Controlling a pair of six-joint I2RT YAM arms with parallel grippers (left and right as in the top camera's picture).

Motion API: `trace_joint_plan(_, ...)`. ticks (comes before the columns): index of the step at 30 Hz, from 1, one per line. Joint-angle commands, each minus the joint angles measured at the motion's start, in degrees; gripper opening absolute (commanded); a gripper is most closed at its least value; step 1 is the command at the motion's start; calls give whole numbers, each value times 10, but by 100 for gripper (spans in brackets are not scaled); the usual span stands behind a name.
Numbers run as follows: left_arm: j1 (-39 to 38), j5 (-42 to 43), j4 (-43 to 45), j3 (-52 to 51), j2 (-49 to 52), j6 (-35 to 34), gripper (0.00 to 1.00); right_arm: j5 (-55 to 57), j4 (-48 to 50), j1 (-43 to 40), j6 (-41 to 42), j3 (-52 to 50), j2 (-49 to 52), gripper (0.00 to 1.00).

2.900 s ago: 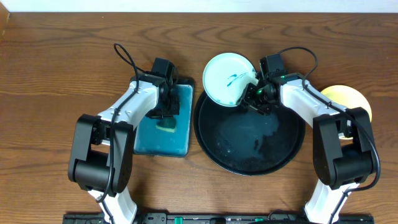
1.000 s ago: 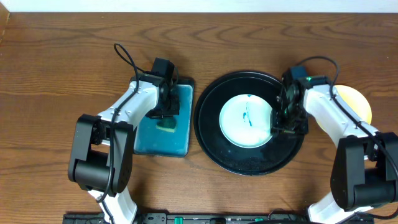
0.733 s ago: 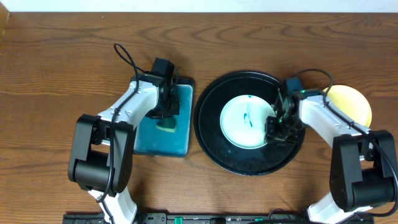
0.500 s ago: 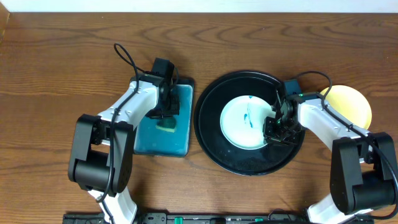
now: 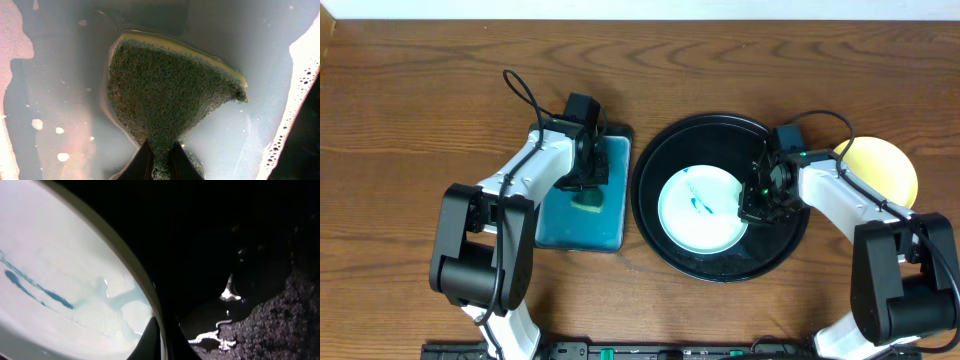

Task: Clean dirty plates on tray and stack at the side
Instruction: 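Hold the white plate tilted with the right gripper, then lift the sponge from the blue basin and dip it with the left gripper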

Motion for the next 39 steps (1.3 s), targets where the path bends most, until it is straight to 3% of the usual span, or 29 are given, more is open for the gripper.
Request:
trace_joint_plan(1, 2, 2, -8, -5, 29, 7, 8, 104, 39, 8, -16, -8, 10, 1)
trace_joint_plan(8, 3, 1, -10, 7, 17, 10, 8, 143, 44, 8, -30, -8, 10, 1)
trace_joint_plan(20, 3, 1, 2, 30, -104, 23, 7, 143, 45, 8, -30, -8, 10, 1)
trace_joint_plan(39, 4, 3, -23, 30, -110, 23, 8, 143, 45, 8, -30, -8, 10, 1)
